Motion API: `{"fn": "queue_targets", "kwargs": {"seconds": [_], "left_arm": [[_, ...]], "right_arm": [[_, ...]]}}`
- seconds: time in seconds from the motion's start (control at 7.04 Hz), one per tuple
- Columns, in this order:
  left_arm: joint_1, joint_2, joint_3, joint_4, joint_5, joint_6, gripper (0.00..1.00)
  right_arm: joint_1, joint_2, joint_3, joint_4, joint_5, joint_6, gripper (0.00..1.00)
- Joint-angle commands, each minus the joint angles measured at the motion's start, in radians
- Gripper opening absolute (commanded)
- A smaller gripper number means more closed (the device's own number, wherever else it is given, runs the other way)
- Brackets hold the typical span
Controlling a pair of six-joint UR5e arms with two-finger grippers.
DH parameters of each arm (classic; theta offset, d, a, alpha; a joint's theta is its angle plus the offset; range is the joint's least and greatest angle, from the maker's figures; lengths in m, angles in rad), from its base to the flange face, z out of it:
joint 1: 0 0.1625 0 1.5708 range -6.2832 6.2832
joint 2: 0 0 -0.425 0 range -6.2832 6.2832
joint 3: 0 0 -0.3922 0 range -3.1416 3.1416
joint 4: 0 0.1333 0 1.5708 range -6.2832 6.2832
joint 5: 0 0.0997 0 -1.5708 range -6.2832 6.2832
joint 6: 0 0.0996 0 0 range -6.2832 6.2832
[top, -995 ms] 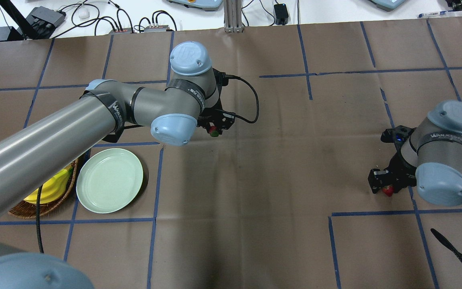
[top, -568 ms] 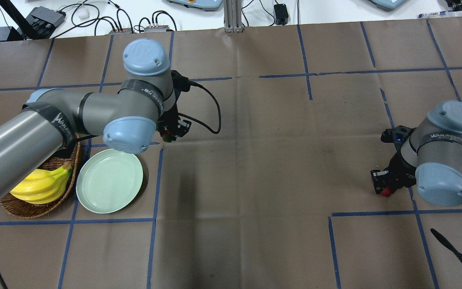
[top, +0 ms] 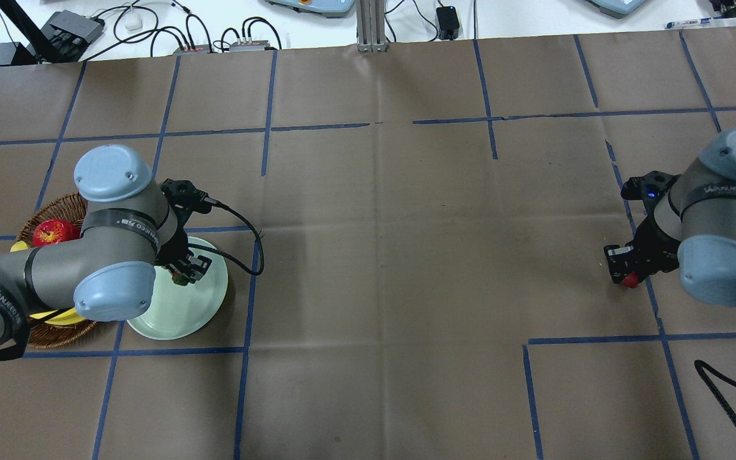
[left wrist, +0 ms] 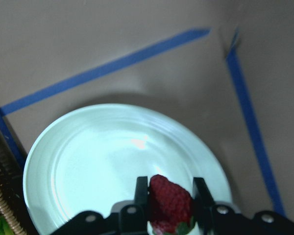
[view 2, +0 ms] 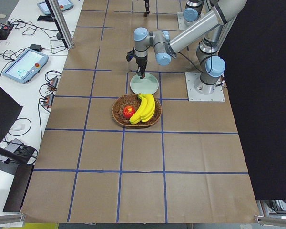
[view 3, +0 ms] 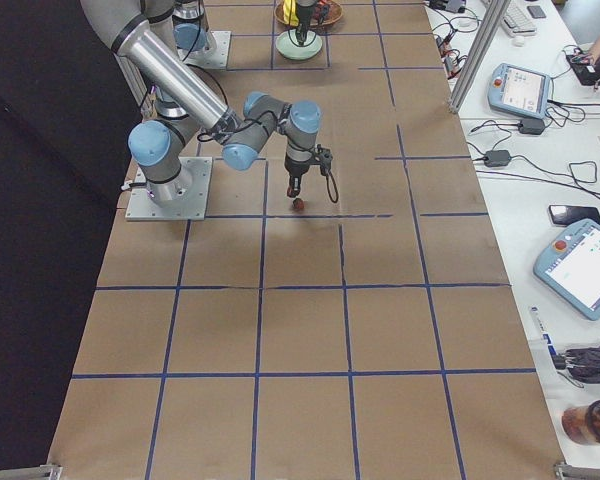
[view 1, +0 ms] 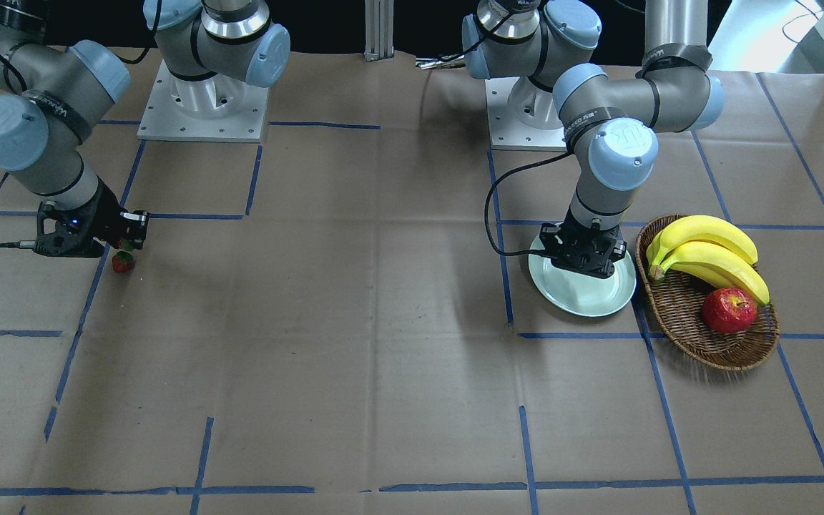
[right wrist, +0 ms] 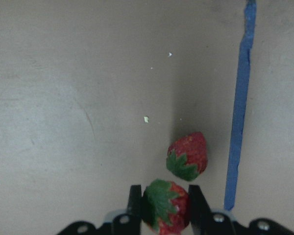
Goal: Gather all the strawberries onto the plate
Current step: 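Carry the strawberry onto the green plate and release it while the right lifts its strawberry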
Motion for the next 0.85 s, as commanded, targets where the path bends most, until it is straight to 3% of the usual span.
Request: {"fn": "queue_targets", "kwargs": {"seconds": [0.0,0.14,0.28,0.43,0.71], "left_arm": [[0.065,-0.008,-0.045,0.052,-0.003,0.046,0.15],[0.065,-0.007,-0.043,0.052,-0.006,0.042,0.38],[0.067,-0.005,-0.042,0.052,-0.011,0.04,0.75],[0.067,0.004,-0.043,0.052,-0.011,0.04,0.85],[0.068,0.013,-0.04,0.052,-0.012,0.042,0.88]], "right_arm": [[0.123,-0.01,-0.17,0.15,0.009,0.007,0.04],[0.201,0.017,-0.223,0.167,0.01,0.083,0.04],[0.317,0.072,-0.266,0.16,0.047,0.196,0.04],[0.443,0.146,-0.333,0.152,0.073,0.351,0.04],[0.681,0.317,-0.488,0.152,0.076,0.604,0.04]]}}
